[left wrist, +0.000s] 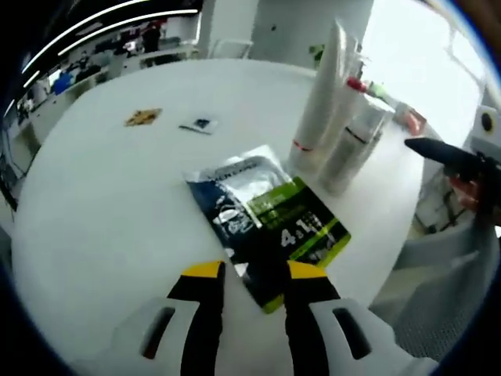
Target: Arrange the skincare products in the storage area until every visible bottle or jar stands upright without overlapping.
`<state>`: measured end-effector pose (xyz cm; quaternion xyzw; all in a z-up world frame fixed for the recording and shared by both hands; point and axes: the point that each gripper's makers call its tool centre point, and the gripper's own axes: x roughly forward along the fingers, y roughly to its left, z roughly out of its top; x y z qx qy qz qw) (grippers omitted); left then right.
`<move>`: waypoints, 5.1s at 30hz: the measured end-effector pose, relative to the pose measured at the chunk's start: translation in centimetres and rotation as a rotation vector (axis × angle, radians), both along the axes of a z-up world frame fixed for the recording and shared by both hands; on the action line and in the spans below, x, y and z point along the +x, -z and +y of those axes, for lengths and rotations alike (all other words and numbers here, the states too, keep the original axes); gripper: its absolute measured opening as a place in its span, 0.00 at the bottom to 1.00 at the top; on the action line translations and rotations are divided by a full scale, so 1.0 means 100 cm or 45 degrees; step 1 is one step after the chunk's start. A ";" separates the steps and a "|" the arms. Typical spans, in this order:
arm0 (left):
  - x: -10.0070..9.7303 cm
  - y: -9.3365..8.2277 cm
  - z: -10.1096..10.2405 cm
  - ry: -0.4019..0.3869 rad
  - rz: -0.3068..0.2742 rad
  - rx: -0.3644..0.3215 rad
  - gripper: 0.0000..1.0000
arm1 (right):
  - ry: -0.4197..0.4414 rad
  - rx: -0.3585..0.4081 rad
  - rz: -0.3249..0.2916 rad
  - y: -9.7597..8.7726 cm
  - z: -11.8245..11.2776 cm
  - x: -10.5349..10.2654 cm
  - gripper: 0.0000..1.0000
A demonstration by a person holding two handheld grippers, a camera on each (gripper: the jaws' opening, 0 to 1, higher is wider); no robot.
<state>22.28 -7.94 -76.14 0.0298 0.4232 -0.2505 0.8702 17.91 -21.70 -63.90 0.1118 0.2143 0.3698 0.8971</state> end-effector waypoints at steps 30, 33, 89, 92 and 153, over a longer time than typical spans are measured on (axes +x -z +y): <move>-0.027 -0.058 0.096 -0.267 -0.109 -0.146 0.75 | -0.005 -0.050 -0.001 0.004 0.000 0.002 1.00; -0.031 -0.065 0.107 -0.288 -0.129 -0.142 0.77 | 0.001 -0.056 0.005 0.005 0.000 0.002 1.00; -0.039 -0.088 0.130 -0.284 -0.086 -0.105 0.96 | 0.092 -0.061 0.058 -0.003 0.002 0.004 1.00; -0.030 -0.086 0.125 -0.241 -0.077 -0.086 0.99 | 0.102 -0.064 0.064 -0.002 0.000 0.004 1.00; 0.220 -0.003 -0.027 0.456 0.111 0.279 0.76 | 0.345 -0.131 0.197 0.016 -0.030 0.011 0.96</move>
